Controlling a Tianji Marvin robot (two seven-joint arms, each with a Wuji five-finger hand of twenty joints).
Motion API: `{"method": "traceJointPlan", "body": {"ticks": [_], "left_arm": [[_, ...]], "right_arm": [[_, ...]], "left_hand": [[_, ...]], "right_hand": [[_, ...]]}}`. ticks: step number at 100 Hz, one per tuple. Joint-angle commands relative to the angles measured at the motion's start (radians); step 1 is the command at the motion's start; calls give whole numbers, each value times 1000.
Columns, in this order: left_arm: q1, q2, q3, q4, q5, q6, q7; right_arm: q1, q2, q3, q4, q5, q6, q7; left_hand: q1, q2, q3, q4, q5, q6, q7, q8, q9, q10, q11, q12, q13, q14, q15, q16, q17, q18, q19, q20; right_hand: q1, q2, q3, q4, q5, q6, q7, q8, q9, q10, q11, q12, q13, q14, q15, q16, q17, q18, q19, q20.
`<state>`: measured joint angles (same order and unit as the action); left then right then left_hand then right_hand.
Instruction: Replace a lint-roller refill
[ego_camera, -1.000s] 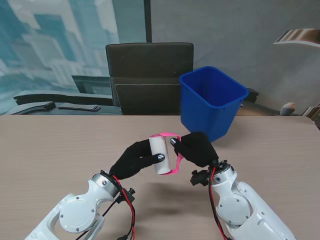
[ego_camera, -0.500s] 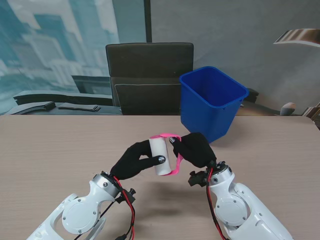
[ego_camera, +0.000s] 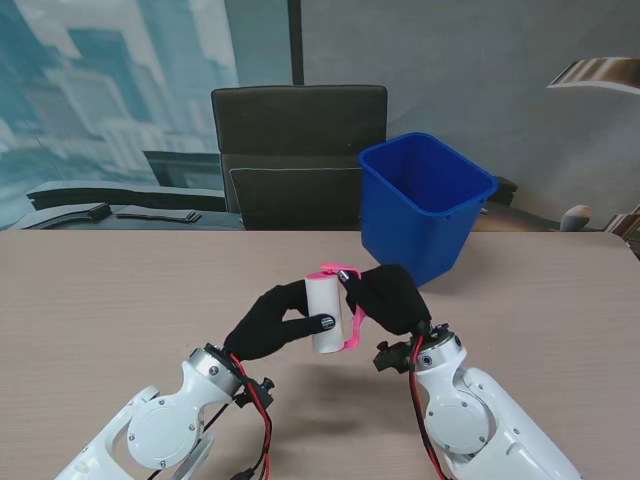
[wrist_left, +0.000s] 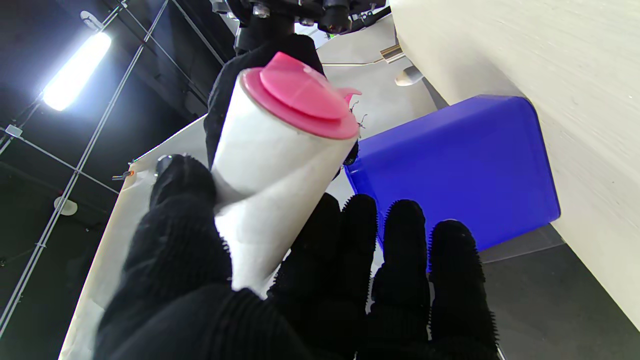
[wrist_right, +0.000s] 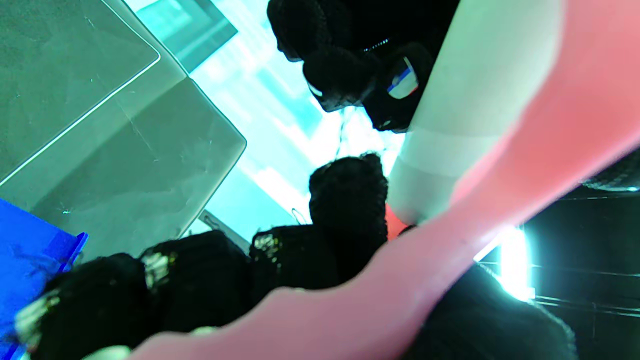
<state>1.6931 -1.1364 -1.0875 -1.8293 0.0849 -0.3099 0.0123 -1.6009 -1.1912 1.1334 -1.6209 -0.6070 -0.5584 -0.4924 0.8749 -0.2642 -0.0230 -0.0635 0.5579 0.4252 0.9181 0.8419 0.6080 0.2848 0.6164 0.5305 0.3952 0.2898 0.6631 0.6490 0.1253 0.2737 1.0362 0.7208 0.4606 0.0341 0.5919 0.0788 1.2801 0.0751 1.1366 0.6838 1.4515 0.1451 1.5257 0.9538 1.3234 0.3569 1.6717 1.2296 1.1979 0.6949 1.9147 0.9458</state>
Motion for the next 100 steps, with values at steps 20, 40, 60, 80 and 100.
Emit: {"method": "traceJointPlan", "body": {"ticks": [20, 40, 60, 80, 100], "left_arm": [[7, -4, 4, -1, 10, 6, -11], [8, -5, 1, -4, 16, 8, -2], [11, -6, -5, -6, 29, 10, 5], [7, -8, -12, -1, 65, 5, 26], [-5, -10, -22, 19, 132, -34, 59]], "right_arm": [[-6, -11, 0, -19, -8, -2, -4], [-6, -11, 2, -19, -16, -3, -10], [-8, -8, 5, -18, -21, -2, -4], [-8, -3, 11, -17, -35, 5, 2], [-13, 1, 25, -20, -44, 17, 8]], "left_hand": [[151, 88, 241, 105, 64, -172, 231, 73, 28, -73, 18, 32, 24, -10, 28, 11, 0, -7, 29, 3], [153, 90, 239, 103, 64, -174, 231, 68, 27, -73, 19, 33, 23, -11, 28, 12, 0, -8, 29, 2], [154, 85, 238, 104, 64, -172, 235, 66, 29, -75, 20, 33, 24, -11, 29, 12, 3, -8, 31, 2], [96, 1, 323, 183, 87, -163, 273, 32, 45, -86, 37, 36, 44, -15, 43, 15, 19, -7, 41, -2], [27, -95, 503, 251, 112, -108, 347, -40, 101, -88, 23, 115, 84, 6, 75, 18, 64, -4, 89, -15]], "right_hand": [[42, 76, -37, -29, 53, 51, 12, -15, -2, -30, 152, 17, 0, -654, 127, 19, 34, -726, 179, -49], [11, 120, -193, -17, 43, 56, -86, -17, -3, -45, 106, 14, 0, -633, 126, -4, 29, -725, 179, -90], [33, 147, -364, -57, 13, 55, -245, 24, 2, 25, -79, -81, -3, -492, 103, -246, -4, -614, 111, -275], [10, 101, -369, -62, -94, 52, -366, 35, 3, 42, -336, -201, -7, -349, -114, -427, -49, -415, -111, -406], [-18, 73, -338, -63, -190, 58, -460, 30, -40, 67, -567, -263, -12, -244, -357, -564, -139, -291, -285, -512]]}}
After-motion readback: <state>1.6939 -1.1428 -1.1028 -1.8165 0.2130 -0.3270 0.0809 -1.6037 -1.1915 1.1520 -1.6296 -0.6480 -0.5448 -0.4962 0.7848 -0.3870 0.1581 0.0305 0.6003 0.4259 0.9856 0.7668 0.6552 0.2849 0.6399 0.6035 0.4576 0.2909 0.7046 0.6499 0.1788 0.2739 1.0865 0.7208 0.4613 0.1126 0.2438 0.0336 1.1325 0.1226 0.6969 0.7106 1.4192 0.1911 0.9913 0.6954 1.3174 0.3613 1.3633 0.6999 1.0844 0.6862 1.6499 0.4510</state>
